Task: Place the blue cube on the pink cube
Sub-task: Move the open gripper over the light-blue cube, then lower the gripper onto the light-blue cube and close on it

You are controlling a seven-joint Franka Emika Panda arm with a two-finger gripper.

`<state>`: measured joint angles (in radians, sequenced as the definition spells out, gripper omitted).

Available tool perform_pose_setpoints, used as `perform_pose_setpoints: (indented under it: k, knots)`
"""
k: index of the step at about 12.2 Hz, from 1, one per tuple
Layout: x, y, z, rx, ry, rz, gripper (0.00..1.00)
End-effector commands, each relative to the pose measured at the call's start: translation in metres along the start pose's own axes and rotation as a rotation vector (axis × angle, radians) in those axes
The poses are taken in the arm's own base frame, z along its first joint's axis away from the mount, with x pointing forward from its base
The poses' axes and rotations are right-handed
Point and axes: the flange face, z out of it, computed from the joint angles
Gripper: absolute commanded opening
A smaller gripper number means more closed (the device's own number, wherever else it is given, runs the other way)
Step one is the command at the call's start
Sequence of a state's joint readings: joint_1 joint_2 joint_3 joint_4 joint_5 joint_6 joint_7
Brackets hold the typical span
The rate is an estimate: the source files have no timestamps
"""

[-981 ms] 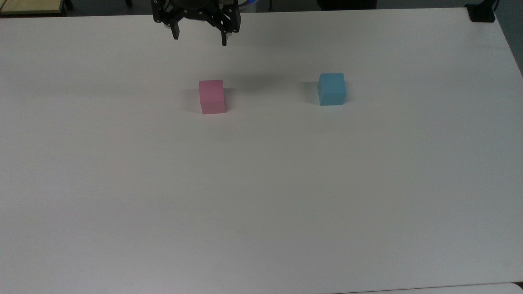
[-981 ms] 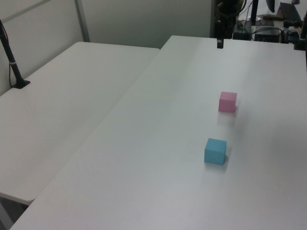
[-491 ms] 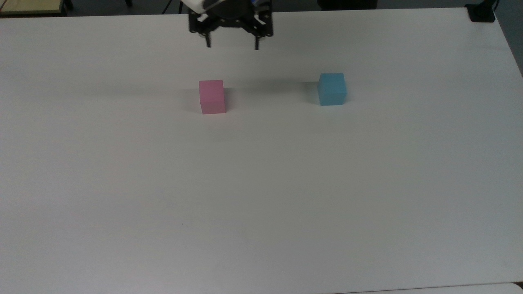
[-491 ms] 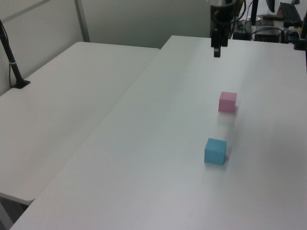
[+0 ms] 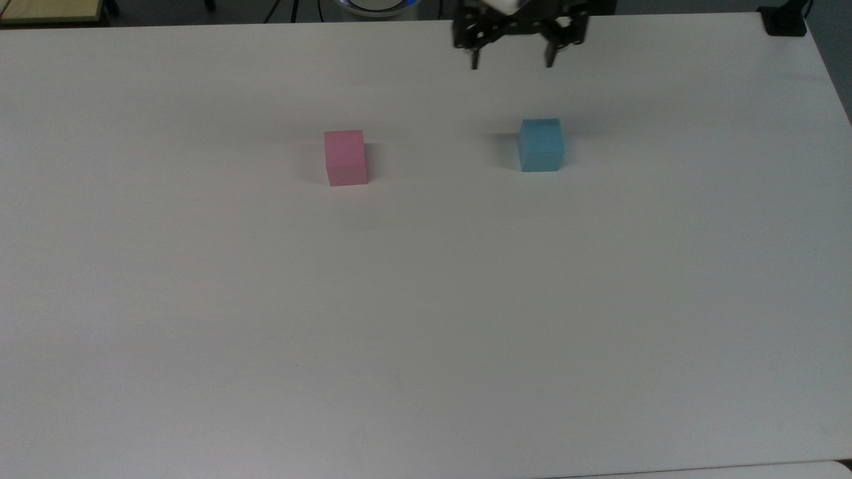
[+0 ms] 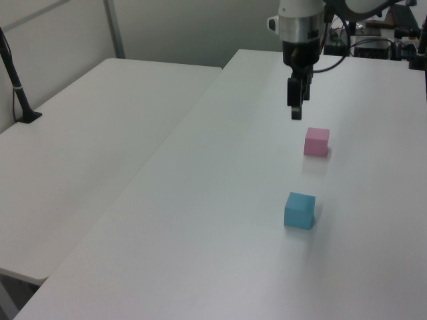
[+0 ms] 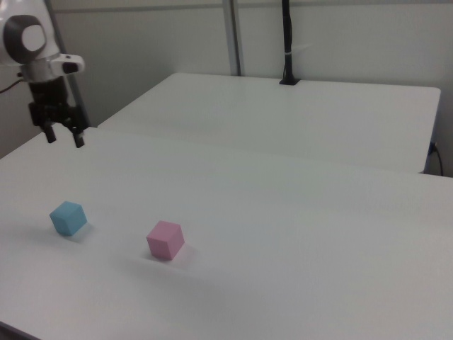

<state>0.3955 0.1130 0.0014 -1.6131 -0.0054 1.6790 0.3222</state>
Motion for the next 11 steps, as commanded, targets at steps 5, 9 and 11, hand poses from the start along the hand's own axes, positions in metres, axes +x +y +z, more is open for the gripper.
perform_pose_setpoints:
  k: [5, 9, 11]
  knots:
    - [-0.005, -0.088, 0.079, 0.007, -0.023, -0.032, 1.00]
    - [0.010, -0.101, 0.170, -0.062, -0.121, -0.054, 1.00]
    - [0.014, -0.100, 0.203, -0.077, -0.143, -0.055, 1.00]
